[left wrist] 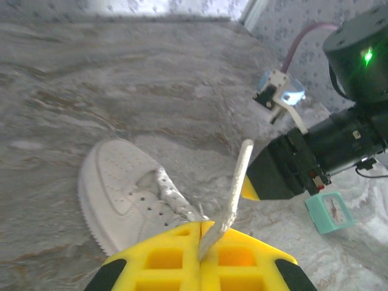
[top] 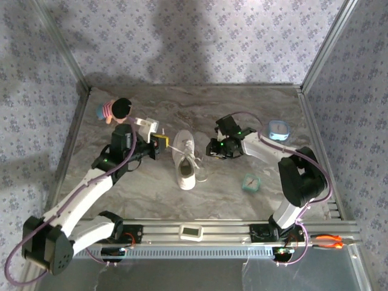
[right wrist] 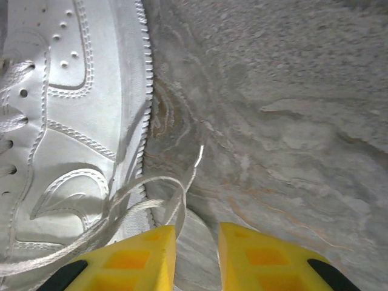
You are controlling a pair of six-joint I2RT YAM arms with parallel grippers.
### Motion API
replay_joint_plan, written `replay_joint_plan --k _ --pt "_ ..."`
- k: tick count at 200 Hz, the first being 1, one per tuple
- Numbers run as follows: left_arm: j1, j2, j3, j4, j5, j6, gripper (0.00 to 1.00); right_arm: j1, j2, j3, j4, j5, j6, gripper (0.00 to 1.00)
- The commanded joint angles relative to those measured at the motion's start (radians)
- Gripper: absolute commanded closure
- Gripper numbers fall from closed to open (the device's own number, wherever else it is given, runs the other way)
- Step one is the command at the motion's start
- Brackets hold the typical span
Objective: Tie the shoes
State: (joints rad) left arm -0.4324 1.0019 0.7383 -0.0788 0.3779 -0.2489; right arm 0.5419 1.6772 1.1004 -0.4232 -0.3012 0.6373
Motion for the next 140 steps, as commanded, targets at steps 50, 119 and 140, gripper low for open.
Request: replay_joint_plan --k 50,119,140 --pt "0.068 -0.083 -0.022 -0.146 -0.185 -0.06 1.0 0.035 0.046 0.048 -0.04 0.053 0.013 0.79" --pt "0.09 -0.193 -0.028 -0.26 -0.316 -0.064 1.0 0.077 0.131 0.084 -0.054 0.063 0.04 0.68" --pt "0.09 -0.195 -0.028 -0.279 -0.322 -0.058 1.0 0.091 0.161 0.084 -0.056 0.063 0.045 0.64"
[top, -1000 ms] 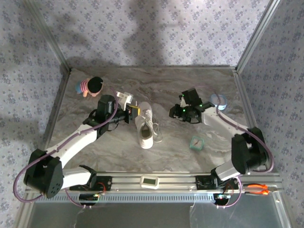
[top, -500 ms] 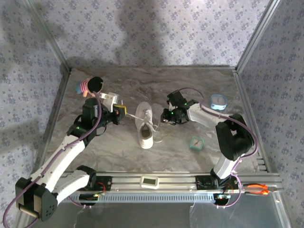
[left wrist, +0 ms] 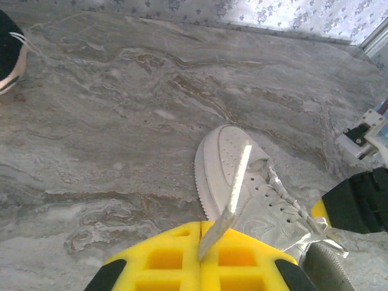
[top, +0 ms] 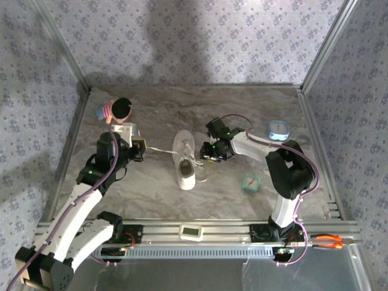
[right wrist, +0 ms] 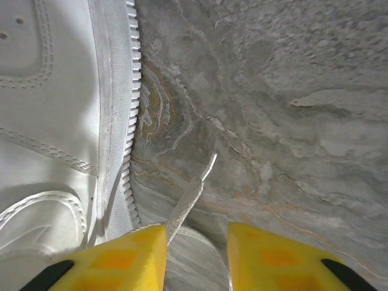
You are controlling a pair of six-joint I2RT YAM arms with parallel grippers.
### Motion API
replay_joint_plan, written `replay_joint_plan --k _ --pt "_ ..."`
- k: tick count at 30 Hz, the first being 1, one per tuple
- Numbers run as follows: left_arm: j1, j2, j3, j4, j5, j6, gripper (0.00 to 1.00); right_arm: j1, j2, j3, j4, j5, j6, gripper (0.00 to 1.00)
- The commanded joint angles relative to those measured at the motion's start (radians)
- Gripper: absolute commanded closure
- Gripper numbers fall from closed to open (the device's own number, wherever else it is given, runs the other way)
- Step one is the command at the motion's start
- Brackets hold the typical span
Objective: Tie the shoes
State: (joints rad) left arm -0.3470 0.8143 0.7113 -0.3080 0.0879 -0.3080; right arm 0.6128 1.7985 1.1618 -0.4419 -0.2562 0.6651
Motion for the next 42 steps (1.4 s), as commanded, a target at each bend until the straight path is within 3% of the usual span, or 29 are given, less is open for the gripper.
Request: replay_joint_plan --k 1,10,19,28,37,40,42 --pt "0.005 -0.008 0.0 -0.051 -0.032 0.002 1.0 0.02 0.041 0.039 -0.038 0.018 0.017 0.64" --pt "0.051 -0.074 0.05 -0.186 -0.136 0.06 1.0 0.018 0.008 0.039 -0.067 0.083 0.02 0.6" --pt "0.137 -0.099 0.139 -0.32 -0.186 0.128 1.0 0.004 -0.196 -0.154 0.055 0.152 -0.067 0.58" --pt "0.234 -0.027 0.195 -0.353 -0.093 0.138 1.0 0.12 -0.182 -0.238 0.059 0.181 -0.125 0.49" --pt "0.324 0.015 0.229 -0.398 -0.008 0.163 1.0 0.16 -0.034 -0.154 -0.024 0.231 -0.076 0.43" --pt "0.336 0.013 0.223 -0.398 0.002 0.172 1.0 0.166 0.015 -0.137 -0.089 0.264 -0.044 0.51" --pt "0.345 0.015 0.225 -0.4 0.006 0.183 1.0 0.166 0.022 -0.147 -0.105 0.275 -0.044 0.72"
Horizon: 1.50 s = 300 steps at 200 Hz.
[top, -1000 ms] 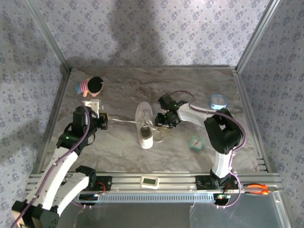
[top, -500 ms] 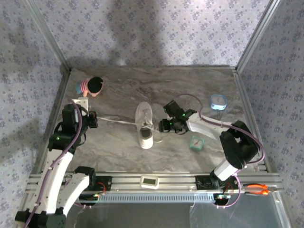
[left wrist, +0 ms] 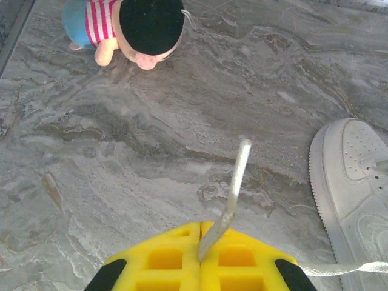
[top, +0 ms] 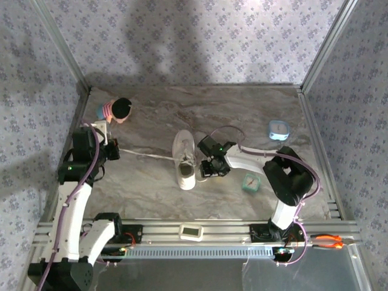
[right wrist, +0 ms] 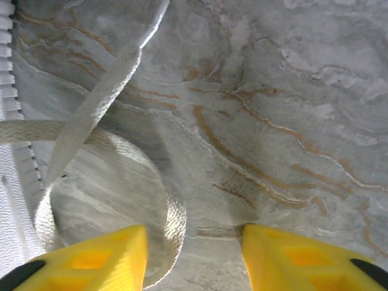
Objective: Tie the shoes
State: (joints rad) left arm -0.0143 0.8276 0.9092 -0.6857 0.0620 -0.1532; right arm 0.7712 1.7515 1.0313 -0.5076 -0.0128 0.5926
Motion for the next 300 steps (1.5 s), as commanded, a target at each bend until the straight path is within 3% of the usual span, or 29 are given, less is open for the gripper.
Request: replay_joint_plan --k 1,16,58,122,177,212,241,272,300 --pt "0.02 0.004 0.032 -0.027 0.035 0.034 1.0 0.007 0.063 -0.021 -0.045 0.04 0.029 0.83" --pt "0.045 0.008 0.05 -0.037 0.049 0.044 1.0 0.002 0.033 -0.028 -0.064 0.071 0.029 1.0" --pt "0.153 0.048 0.171 -0.101 0.052 0.07 1.0 -0.079 -0.177 -0.017 -0.162 0.18 -0.01 1.0" --pt "0.259 0.156 0.272 -0.166 0.069 0.145 1.0 -0.28 -0.429 0.018 -0.181 0.148 -0.139 1.0" --pt "0.268 0.213 0.176 -0.135 0.012 0.181 1.0 -0.424 -0.404 0.047 -0.133 0.044 -0.214 1.0" --pt "0.29 0.235 0.146 -0.16 -0.2 0.212 1.0 -0.417 -0.358 0.03 -0.098 -0.028 -0.215 1.0" --pt "0.307 0.259 0.13 -0.171 -0.295 0.235 1.0 -0.408 -0.335 -0.002 -0.061 -0.032 -0.217 1.0" --pt "0.307 0.309 0.106 -0.183 -0.313 0.237 1.0 -0.417 -0.316 -0.01 -0.077 -0.017 -0.231 1.0" --pt "0.306 0.33 0.059 -0.181 -0.256 0.231 1.0 -0.404 -0.319 -0.013 -0.064 -0.049 -0.237 1.0"
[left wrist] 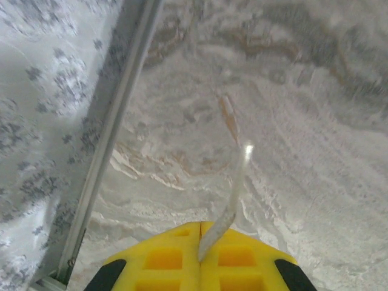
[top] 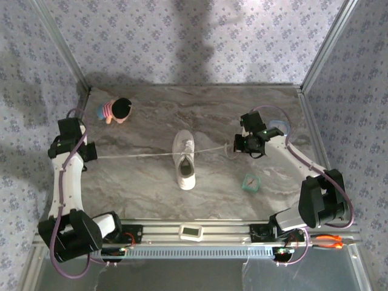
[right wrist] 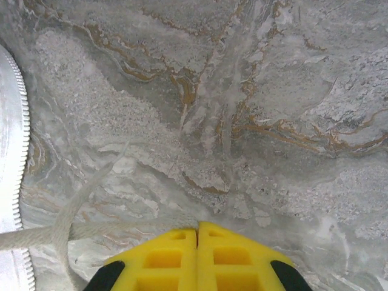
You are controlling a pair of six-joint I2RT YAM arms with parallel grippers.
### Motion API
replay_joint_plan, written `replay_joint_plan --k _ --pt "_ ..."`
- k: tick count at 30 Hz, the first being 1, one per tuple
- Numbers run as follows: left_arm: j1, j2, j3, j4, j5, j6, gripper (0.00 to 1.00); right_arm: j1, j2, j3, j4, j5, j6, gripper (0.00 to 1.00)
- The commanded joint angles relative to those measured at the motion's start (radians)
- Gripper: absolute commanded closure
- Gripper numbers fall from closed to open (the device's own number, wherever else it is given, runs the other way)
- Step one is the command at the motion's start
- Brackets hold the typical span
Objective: Tie the shoes
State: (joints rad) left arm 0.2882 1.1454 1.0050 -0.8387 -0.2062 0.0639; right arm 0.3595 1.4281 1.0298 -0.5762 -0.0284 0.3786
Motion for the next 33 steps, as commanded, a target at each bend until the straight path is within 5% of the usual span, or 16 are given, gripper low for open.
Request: replay_joint_plan --k 1,6,14,20,24,28,33 --pt "0.003 0.012 -0.039 -0.027 0.015 0.014 1.0 0.008 0.005 -0.011 0.005 -0.035 -0.024 1.0" --pt "0.001 0.009 -0.013 -0.046 0.101 0.004 0.99 0.049 0.01 0.001 0.034 -0.053 -0.03 1.0" --pt "-0.138 -0.069 0.055 -0.097 0.209 0.037 0.53 0.113 0.045 0.021 0.039 -0.062 -0.033 1.0" --pt "-0.222 -0.122 0.034 0.011 0.515 0.142 0.5 0.122 0.03 0.041 0.028 -0.062 -0.029 1.0" --pt "-0.422 -0.116 -0.037 0.107 0.713 0.434 0.49 0.139 0.033 0.065 0.01 -0.055 -0.033 1.0" --pt "-0.586 -0.036 -0.043 0.116 0.697 0.648 0.45 0.142 0.045 0.068 0.025 -0.066 -0.024 1.0" --pt "-0.65 0.094 -0.037 0.153 0.653 0.705 0.45 0.151 0.054 0.078 0.033 -0.073 -0.023 1.0"
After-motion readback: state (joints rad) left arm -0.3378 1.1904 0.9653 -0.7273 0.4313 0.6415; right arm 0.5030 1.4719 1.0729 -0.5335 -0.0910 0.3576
